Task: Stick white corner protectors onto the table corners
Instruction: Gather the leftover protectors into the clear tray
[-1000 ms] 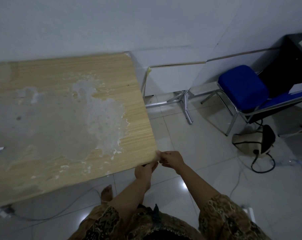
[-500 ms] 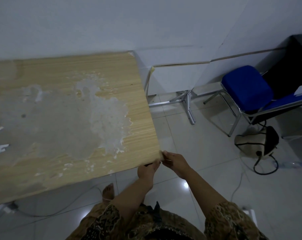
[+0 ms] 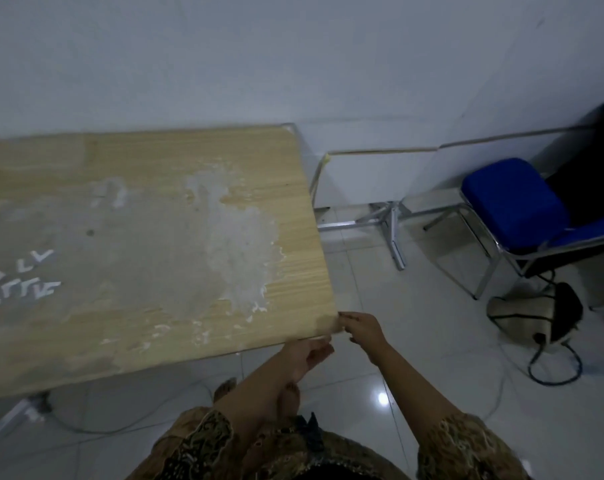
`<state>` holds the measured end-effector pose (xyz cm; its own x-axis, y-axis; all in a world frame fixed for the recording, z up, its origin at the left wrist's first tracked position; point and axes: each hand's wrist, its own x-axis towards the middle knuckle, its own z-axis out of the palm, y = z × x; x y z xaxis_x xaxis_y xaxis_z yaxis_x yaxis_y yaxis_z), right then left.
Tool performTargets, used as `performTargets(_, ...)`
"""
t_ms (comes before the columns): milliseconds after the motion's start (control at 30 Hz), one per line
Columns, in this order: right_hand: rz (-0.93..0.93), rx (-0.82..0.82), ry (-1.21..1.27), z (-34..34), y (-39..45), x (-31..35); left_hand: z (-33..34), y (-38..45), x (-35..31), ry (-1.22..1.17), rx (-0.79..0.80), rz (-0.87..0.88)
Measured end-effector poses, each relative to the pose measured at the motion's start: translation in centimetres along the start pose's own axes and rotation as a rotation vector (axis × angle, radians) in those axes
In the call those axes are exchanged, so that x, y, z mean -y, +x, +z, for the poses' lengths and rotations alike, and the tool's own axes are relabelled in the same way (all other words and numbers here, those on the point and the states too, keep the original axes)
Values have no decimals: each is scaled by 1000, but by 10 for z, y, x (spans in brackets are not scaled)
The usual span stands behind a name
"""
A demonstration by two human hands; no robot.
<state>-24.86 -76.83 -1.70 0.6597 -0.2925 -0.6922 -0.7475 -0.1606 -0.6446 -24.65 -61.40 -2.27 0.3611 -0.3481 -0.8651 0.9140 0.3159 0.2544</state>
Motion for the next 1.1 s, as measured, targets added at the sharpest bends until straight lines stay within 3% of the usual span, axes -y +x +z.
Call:
performTargets(100, -208, -254, -105, 19, -3, 15, -18, -21, -22, 201, 65, -129)
performTargets(233, -449, -375, -205, 58, -5, 55, -43, -49, -57, 308, 48, 2)
performTargets(333, -542, -242, -183, 97, -15, 90, -70, -75, -87, 126, -66, 224)
performTargets(433, -652, -96, -168, 138, -26, 111, -112, -103, -117, -11, -286, 419)
performTargets(667, -741, 191, -306, 251, -40, 151, -246, -164, -181, -71, -556, 614)
performTargets(867, -733, 273, -373, 355, -42, 184, -360, -186, -250, 174, -791, 658)
performTargets(1000, -688, 251, -366, 413, -44, 195, -423, -180, -293, 584, -957, 615)
performTargets(1100, -648, 234, -366, 445, -46, 196, -443, -180, -317, 792, -955, 643)
